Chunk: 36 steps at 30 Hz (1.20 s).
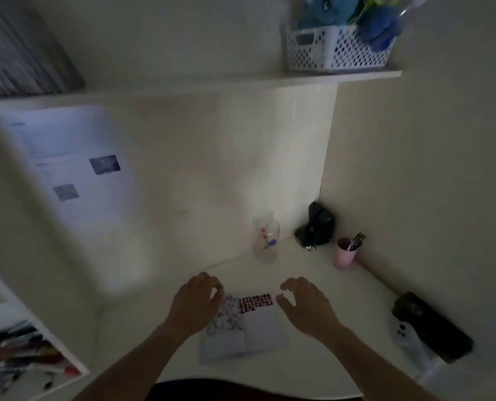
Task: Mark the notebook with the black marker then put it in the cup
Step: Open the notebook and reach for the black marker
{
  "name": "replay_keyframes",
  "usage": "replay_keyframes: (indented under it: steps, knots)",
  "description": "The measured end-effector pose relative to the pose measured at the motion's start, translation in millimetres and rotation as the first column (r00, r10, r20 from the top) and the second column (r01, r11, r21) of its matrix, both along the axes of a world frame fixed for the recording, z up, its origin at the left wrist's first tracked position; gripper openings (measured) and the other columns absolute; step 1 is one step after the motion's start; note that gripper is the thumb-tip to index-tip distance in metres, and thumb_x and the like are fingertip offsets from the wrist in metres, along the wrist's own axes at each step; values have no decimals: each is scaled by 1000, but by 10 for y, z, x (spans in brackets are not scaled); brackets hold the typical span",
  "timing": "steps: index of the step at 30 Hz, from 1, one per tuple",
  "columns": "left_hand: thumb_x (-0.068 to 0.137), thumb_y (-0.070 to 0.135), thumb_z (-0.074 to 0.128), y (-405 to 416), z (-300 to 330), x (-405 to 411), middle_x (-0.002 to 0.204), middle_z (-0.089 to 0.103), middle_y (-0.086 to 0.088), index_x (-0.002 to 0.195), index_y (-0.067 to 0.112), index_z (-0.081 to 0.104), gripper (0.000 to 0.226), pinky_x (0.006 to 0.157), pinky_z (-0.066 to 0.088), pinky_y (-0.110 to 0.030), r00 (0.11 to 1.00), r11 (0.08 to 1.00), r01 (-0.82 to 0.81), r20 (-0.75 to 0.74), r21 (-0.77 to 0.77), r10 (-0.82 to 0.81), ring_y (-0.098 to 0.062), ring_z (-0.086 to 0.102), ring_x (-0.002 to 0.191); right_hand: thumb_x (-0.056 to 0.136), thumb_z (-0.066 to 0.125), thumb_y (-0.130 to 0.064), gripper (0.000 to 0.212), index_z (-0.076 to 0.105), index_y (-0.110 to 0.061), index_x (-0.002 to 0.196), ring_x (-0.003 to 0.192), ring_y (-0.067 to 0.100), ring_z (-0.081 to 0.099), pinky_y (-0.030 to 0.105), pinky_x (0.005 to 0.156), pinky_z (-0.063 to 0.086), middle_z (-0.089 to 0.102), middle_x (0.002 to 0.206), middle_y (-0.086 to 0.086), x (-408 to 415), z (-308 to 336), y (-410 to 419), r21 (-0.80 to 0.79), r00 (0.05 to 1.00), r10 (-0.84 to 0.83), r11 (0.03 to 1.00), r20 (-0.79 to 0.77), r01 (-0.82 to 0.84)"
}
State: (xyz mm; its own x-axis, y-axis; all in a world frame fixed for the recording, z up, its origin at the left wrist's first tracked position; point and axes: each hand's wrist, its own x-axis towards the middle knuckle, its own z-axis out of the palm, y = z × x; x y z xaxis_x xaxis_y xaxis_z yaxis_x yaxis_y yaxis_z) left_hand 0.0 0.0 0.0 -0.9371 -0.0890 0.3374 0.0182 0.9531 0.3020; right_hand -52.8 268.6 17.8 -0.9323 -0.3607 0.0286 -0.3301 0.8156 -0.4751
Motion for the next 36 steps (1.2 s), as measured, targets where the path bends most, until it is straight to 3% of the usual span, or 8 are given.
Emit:
replay_keyframes:
  steps: [3, 13, 18, 25, 31, 36]
  knots:
    - [89, 39, 47, -30, -442, -131, 91, 69, -2, 89, 21, 70, 29, 63, 58, -35, 999, 997, 37, -25, -74, -39, -27, 70, 80, 97, 53, -43, 34, 61, -24, 123, 115, 23, 60, 33, 94, 47, 62, 123, 2, -56, -466, -55, -39, 1000, -14, 999, 15, 15]
    - [86, 34, 51, 70, -2309, -221, 94, 67, -1, 90, 22, 69, 22, 62, 52, -35, 995, 997, -27, -99, -75, 20, -25, 64, 83, 98, 54, -41, 29, 61, -27, 122, 117, 18, 56, 27, 89, 49, 58, 124, -5, -65, -2441, -88, -97, 993, -53, 994, -106, 42]
    - [90, 32, 51, 88, -2946, -155, 105, 67, -3, 102, 20, 67, 23, 72, 50, -39, 992, 996, -46, -122, -81, 36, -28, 63, 95, 85, 72, -30, 18, 70, -22, 100, 93, 28, 64, 38, 75, 57, 68, 100, 2, -94, -3117, -46, -6, 955, -68, 998, -287, 70]
    - [94, 33, 45, 94, -3111, -132, 105, 66, -5, 106, 18, 64, 27, 74, 49, -40, 975, 993, -64, -218, -102, 41, -28, 60, 94, 88, 56, -32, 21, 67, -19, 100, 89, 26, 60, 38, 75, 53, 67, 99, 4, -68, -3301, -63, -4, 876, -75, 996, -477, 84]
    - [92, 37, 42, 146, -3065, -78, 98, 66, -7, 104, 18, 63, 31, 73, 51, -41, 977, 987, -99, -202, -129, 72, -31, 61, 92, 88, 56, -34, 22, 67, -18, 99, 89, 28, 59, 39, 74, 52, 67, 97, 5, -17, -3265, -79, 32, 867, -91, 992, -490, 122]
    - [90, 36, 43, 166, -3042, -61, 97, 66, -6, 103, 20, 63, 29, 73, 51, -41, 977, 981, -119, -194, -152, 89, -31, 62, 93, 93, 51, -36, 25, 65, -19, 107, 98, 27, 57, 38, 81, 50, 65, 106, 5, 23, -3208, -98, 41, 876, -87, 992, -474, 121]
